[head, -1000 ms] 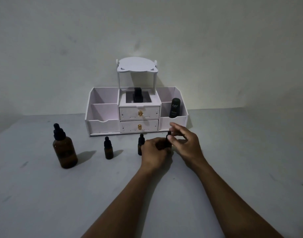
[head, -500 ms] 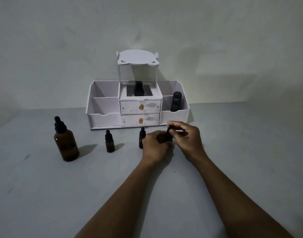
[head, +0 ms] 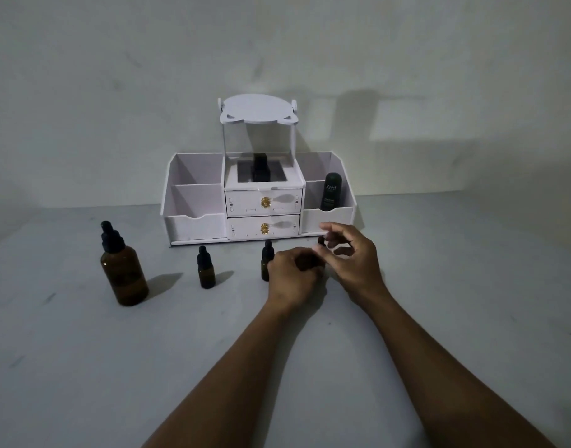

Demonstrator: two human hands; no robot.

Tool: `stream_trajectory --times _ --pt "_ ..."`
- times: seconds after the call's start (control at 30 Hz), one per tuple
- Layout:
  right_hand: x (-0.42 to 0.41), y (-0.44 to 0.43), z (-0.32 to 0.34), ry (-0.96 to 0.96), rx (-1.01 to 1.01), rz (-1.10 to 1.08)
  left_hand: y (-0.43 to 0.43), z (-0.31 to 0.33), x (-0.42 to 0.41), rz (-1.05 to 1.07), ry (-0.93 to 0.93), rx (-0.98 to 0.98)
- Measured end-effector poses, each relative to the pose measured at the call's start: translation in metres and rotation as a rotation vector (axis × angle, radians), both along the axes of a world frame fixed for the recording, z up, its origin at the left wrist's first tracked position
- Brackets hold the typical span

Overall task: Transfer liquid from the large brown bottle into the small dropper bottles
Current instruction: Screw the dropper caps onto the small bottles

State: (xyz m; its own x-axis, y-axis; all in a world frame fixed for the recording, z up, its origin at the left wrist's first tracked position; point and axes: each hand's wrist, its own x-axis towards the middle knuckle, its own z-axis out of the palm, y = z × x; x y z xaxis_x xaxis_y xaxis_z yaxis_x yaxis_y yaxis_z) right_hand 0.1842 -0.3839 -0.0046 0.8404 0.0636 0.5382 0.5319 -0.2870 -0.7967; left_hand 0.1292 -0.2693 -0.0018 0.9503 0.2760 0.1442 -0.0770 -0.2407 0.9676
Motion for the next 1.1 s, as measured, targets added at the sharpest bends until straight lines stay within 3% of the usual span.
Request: stream_trajectory --times 0.43,1.1 --pt "0.0002 0.0 0.0029 0.052 0.025 0.065 0.0023 0.0021 -0.0008 -0.002 0.004 0.005" --pt "0.0021 -0.001 0.0005 0.023 0.005 -0.002 0.0 0.0018 -0.0014 0.008 0.013 0.006"
